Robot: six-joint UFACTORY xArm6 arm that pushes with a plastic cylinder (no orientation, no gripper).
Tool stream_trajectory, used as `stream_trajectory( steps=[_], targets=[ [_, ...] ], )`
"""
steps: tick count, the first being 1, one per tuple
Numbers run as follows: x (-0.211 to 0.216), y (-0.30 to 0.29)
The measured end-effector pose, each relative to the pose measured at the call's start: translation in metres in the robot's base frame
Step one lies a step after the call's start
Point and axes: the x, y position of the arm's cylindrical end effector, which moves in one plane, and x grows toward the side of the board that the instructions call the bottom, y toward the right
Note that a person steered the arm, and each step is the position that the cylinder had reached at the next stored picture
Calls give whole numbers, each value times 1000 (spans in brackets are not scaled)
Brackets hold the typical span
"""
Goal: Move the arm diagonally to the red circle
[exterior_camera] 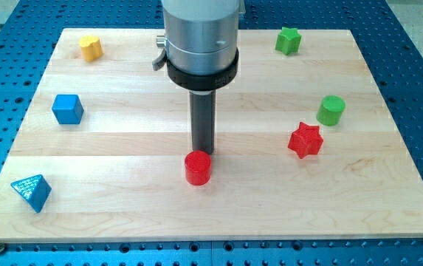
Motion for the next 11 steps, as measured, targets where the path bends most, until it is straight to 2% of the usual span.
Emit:
stream_trajectory(
  steps=[1, 2, 4, 5, 6, 7, 9, 10, 11],
  targets=[
    [6, 31],
    [5, 20],
    [-12, -86],
    [-3, -25],
    [28, 31],
    [17, 31],
    [-62, 41],
    [-83, 62],
    [-110, 115]
  ],
)
